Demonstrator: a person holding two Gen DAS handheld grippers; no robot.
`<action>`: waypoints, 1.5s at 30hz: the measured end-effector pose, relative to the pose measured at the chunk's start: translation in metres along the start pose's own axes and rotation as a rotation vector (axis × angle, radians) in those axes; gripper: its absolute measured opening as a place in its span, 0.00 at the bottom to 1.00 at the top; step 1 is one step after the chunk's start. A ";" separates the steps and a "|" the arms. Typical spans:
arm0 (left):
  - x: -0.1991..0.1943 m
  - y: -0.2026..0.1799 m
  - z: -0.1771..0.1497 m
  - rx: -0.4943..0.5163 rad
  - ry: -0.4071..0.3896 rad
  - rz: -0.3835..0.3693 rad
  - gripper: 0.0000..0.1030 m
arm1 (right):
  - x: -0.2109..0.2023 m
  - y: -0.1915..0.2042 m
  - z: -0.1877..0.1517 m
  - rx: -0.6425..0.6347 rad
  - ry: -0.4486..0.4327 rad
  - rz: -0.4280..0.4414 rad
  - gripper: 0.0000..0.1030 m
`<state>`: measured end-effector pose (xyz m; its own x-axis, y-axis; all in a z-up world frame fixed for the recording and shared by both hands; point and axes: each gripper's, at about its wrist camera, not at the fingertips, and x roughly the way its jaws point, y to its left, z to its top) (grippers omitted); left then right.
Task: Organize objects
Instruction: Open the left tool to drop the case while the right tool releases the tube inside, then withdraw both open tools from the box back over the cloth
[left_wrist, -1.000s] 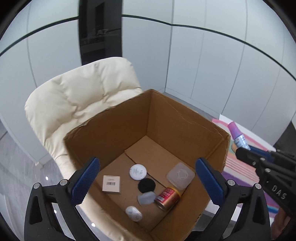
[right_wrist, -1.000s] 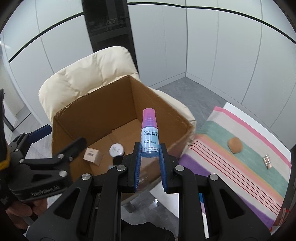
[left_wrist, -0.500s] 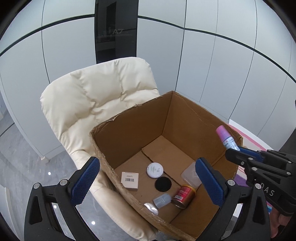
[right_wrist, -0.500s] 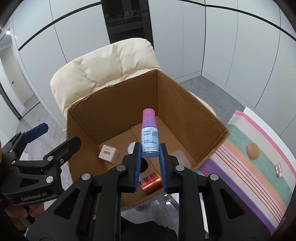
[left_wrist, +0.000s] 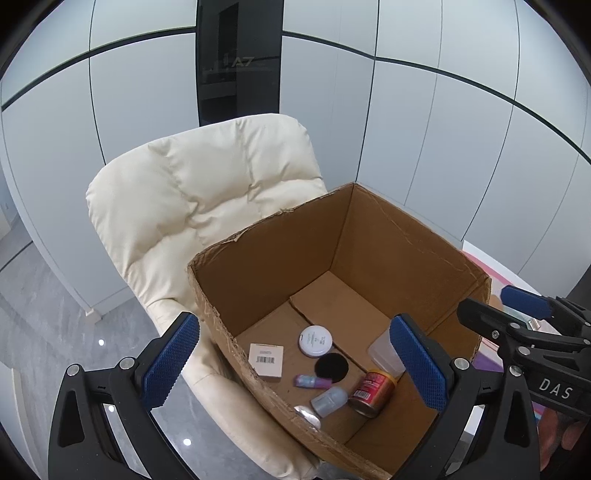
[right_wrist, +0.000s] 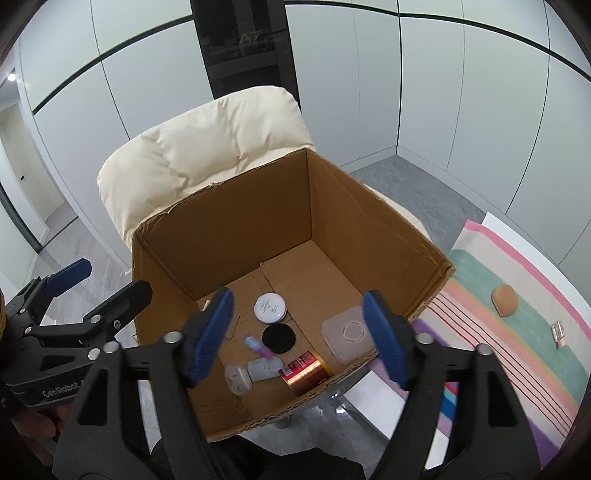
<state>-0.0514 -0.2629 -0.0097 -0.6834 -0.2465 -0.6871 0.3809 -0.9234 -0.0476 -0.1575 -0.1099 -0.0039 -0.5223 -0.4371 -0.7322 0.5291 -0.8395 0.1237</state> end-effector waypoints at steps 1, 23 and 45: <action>0.000 -0.001 0.000 0.000 -0.001 -0.001 1.00 | -0.001 -0.002 0.000 0.002 -0.002 -0.008 0.81; 0.002 -0.044 0.010 0.049 -0.017 -0.061 1.00 | -0.027 -0.050 -0.009 0.048 -0.030 -0.110 1.00; 0.006 -0.124 0.010 0.130 -0.011 -0.156 1.00 | -0.062 -0.122 -0.028 0.132 -0.045 -0.200 1.00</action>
<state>-0.1092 -0.1527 -0.0005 -0.7351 -0.0996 -0.6706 0.1867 -0.9806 -0.0590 -0.1706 0.0283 0.0073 -0.6385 -0.2695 -0.7209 0.3221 -0.9443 0.0677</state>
